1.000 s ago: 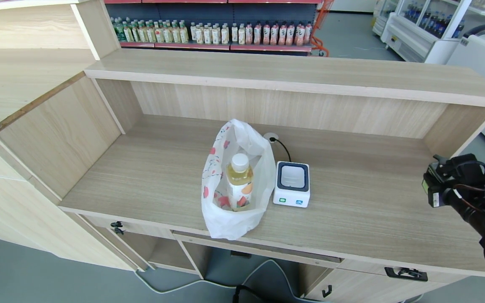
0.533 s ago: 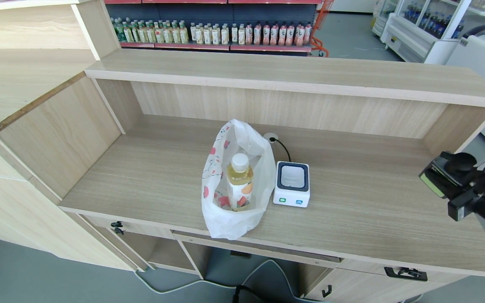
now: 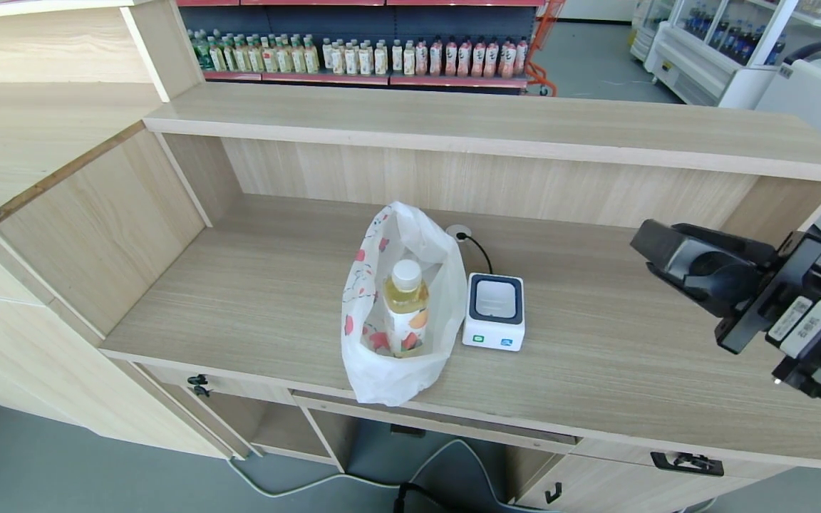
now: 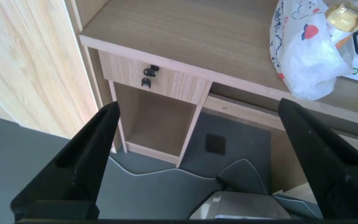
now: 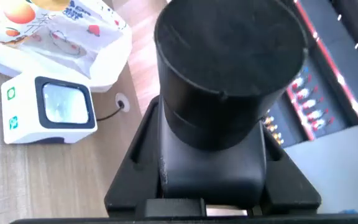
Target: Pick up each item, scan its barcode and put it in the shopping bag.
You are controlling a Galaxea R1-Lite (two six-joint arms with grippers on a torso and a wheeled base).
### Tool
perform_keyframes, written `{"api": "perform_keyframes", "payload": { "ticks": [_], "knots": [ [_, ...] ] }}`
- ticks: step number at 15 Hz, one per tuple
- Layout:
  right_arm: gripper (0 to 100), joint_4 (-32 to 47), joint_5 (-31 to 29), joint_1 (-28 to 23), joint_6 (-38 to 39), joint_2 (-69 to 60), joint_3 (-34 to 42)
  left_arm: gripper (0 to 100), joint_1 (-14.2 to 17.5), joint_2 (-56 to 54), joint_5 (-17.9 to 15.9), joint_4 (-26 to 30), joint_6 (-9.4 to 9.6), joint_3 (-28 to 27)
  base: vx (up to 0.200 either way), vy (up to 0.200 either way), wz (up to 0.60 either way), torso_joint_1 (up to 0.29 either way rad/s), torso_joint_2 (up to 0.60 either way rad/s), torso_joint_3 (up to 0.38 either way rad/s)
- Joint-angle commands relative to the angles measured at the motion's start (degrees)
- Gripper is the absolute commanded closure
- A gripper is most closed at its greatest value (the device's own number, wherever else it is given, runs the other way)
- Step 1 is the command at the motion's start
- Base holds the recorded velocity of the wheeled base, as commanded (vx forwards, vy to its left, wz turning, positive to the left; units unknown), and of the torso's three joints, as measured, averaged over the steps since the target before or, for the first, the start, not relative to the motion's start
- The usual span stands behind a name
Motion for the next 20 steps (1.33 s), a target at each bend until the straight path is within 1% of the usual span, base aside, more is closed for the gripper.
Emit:
{"api": "perform_keyframes", "payload": {
  "ticks": [1,2,3,4,5,6,7,8,9,10,11,13,14,15,18,20],
  "knots": [
    [100,0.1,-0.2,4.9,-6.7,-2.1,0.0,0,0.0,0.0,0.0,0.0,-0.02,0.0,0.000,0.000,0.00,0.000,0.00,0.000],
    [100,0.0,-1.1,5.8,-11.0,-4.0,0.7,0,0.0,0.0,0.0,0.0,-0.02,0.0,0.000,0.000,0.00,0.000,0.00,0.000],
    [100,0.1,-3.3,6.8,-15.4,-5.8,1.4,0,0.0,0.0,0.0,0.0,-0.02,0.0,0.000,0.000,0.00,0.000,0.00,0.000],
    [100,0.1,-5.4,7.8,-17.9,-7.0,2.4,0,0.0,0.0,0.0,0.0,-0.02,0.0,0.000,0.000,0.00,0.000,0.00,0.000],
    [100,0.1,-7.7,10.7,-20.6,-7.3,3.8,0,0.0,0.0,0.0,0.0,-0.02,0.0,0.000,0.000,0.00,0.000,0.00,0.000],
    [100,0.2,-8.5,12.5,-23.1,-7.2,4.0,0,0.0,0.0,0.0,0.0,-0.02,0.0,0.000,0.000,0.00,0.000,0.00,0.000],
    [100,0.3,-8.1,13.4,-26.3,-6.6,4.0,0,0.0,0.0,0.0,0.0,-0.02,0.0,0.000,0.000,0.00,0.000,0.00,0.000],
    [100,0.3,-7.0,13.0,-27.8,-6.0,4.3,0,0.0,0.0,0.0,0.0,-0.02,0.0,0.000,0.000,0.00,0.000,0.00,0.000],
    [100,0.3,-5.3,11.0,-28.5,-4.7,3.5,0,0.0,0.0,0.0,0.0,-0.02,0.0,0.000,0.000,0.00,0.000,0.00,0.000],
    [100,0.3,-5.9,15.2,-29.2,-4.6,2.8,0,0.0,0.0,0.0,0.0,-0.02,0.0,0.000,0.000,0.00,0.000,0.00,0.000],
    [100,0.3,-7.7,19.2,-30.9,-4.6,4.1,0,0.0,0.0,0.0,0.0,-0.02,0.0,0.000,0.000,0.00,0.000,0.00,0.000],
    [100,-0.1,-14.3,27.1,-36.8,-5.4,7.6,0,0.0,0.0,0.0,0.0,-0.02,0.0,0.000,0.000,0.00,0.000,0.00,0.000],
    [100,-0.1,-17.1,33.1,-40.8,-5.1,8.1,0,0.0,0.0,0.0,0.0,-0.02,0.0,0.000,0.000,0.00,0.000,0.00,0.000],
    [100,0.3,-18.3,37.5,-46.1,-4.7,8.1,0,0.0,0.0,0.0,0.0,-0.02,0.0,0.000,0.000,0.00,0.000,0.00,0.000],
    [100,0.2,-18.6,45.6,-59.1,-4.0,8.0,0,0.0,0.0,0.0,0.0,-0.02,0.0,0.000,0.000,0.00,0.000,0.00,0.000],
    [100,0.3,-18.6,46.4,-67.1,-5.8,8.2,0,0.0,0.0,0.0,0.0,-0.02,0.0,0.000,0.000,0.00,0.000,0.00,0.000]
  ]
}}
